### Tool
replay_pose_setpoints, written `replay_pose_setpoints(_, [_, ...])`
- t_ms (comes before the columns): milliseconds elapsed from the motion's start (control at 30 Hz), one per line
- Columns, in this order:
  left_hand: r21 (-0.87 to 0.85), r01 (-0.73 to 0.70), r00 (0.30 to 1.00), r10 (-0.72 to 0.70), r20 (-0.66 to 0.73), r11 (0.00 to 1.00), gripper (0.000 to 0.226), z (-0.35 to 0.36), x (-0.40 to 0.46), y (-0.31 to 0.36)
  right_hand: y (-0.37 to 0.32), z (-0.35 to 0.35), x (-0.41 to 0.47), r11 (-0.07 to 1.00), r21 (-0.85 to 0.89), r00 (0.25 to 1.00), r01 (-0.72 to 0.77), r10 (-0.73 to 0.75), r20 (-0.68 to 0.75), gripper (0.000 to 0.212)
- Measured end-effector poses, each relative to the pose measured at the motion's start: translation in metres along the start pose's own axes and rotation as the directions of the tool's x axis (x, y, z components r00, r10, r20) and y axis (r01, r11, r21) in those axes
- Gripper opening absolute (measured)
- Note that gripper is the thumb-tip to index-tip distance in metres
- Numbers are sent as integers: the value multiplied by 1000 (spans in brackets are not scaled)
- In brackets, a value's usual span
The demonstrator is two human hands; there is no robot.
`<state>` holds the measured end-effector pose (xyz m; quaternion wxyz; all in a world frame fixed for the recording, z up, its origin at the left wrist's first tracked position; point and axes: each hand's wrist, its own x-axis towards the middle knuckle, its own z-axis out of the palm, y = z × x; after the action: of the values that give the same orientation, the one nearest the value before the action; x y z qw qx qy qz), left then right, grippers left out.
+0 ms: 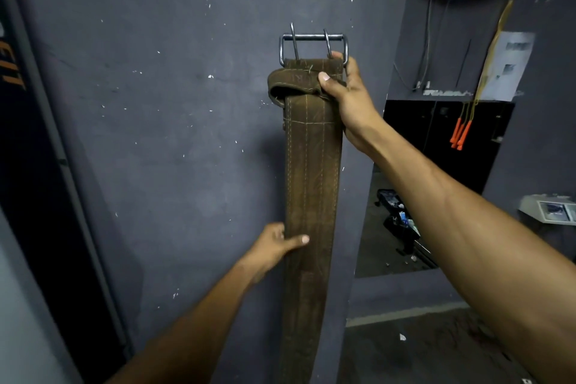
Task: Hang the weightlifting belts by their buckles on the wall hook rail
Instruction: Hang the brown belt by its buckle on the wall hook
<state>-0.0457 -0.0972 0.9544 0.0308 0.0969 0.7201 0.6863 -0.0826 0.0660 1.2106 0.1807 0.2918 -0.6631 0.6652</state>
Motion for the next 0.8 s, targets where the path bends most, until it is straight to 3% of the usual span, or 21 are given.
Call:
replay_pose_setpoints(133, [-109,-182,982,177,-61,977,19,-5,14,92,1,0,1,1000,24,999,-9,9,-35,50])
replay_pose_setpoints(233, [-191,-258,966,245,-89,947,11,-7,12,123,-2,2,1,999,39,999,-1,2,-41,51])
replay_pose_setpoints(333, [-167,-152,988,145,-56,974,26,2,-2,84,-6,3,0,999,39,999,6,-5,-35,51])
replay_pose_setpoints(467, [-2,119,993,-118,24,993,39,11,-34,-12,-8,0,-3,1000,1,1000,17,-17,-19,47])
replay_pose_setpoints(533, [18,168,984,-169,51,986,44,8,-37,-21,-6,-1,-4,1000,-5,1000,14,-14,-10,46])
replay_pose_setpoints(633, [-88,4,999,0,52,996,50,1,-19,28,0,-2,-7,1000,10,1000,3,-3,-4,46])
replay_pose_setpoints(733, [-330,-204,977,214,-4,922,69,-4,4,116,6,1,-15,1000,25,1000,-5,4,16,45])
replay_pose_setpoints(800, [-378,-340,938,342,-65,861,55,-5,13,172,11,3,-21,1000,26,999,-11,10,35,41])
